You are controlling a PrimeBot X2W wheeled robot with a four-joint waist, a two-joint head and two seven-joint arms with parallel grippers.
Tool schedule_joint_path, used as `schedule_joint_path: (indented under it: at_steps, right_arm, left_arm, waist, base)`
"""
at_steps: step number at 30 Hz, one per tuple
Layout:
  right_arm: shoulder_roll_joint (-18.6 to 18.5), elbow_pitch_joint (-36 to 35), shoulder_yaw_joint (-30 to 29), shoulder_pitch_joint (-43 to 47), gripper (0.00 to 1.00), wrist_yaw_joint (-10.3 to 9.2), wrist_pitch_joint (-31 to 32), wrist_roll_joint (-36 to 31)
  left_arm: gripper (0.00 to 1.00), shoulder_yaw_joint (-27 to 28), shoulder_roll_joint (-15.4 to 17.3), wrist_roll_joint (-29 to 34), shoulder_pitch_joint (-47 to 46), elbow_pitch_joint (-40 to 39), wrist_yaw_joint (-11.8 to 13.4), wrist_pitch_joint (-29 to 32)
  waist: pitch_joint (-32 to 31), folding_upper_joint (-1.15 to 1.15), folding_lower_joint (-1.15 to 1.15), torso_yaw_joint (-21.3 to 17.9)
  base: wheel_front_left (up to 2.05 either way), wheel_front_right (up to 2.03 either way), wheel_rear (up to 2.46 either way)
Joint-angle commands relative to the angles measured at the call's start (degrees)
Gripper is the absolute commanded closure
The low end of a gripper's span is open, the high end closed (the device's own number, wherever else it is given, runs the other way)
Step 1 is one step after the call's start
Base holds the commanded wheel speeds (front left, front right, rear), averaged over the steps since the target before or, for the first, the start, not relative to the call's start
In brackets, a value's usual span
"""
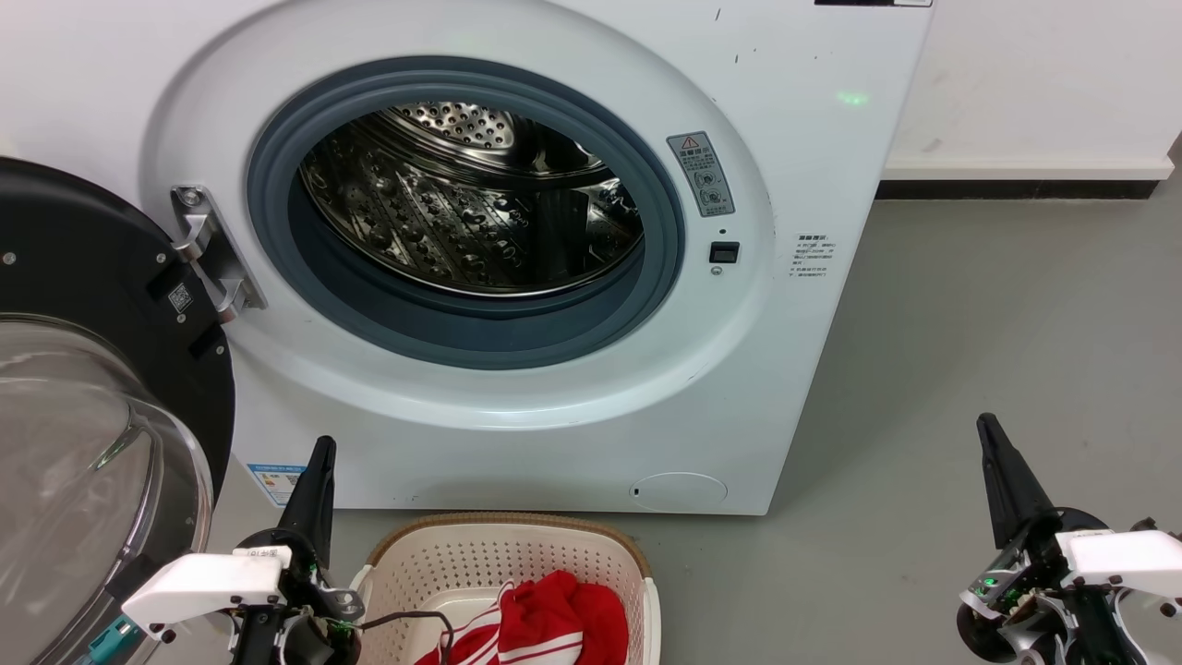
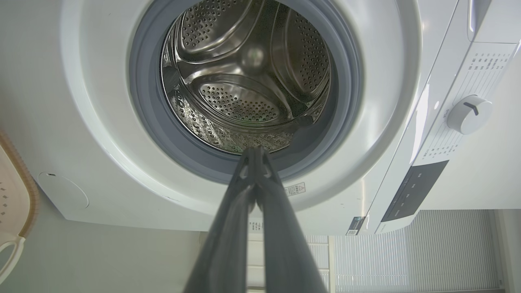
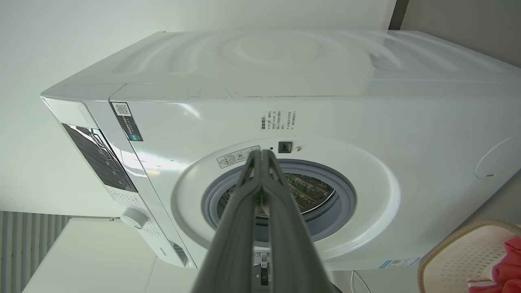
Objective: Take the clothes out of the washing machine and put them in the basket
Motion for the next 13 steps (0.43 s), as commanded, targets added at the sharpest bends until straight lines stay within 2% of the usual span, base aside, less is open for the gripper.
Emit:
schedule_joint_path:
  at_steps: [1,13]
  right_arm:
    - [0.1,0.1,-0.1,-0.6,1.0,-0.02,0.4,-0.1]
    - [0.3,0.1,-0.3,-0.6,1.0,-0.02,0.4,-0.4]
  left_arm:
    - [1.0,0.1,0.1,0.4,-0.4,0.1,-0.2,0.0]
    - [1.0,0.2,-0.1,0.5,-0.4,0.1,-0.2,0.2]
  waist:
    - [0.0,0.0,0.0,0.0]
    - [0.0,0.0,0.0,0.0]
  base:
    - [0.0,0.0,0.0]
    - [0.0,0.0,0.0]
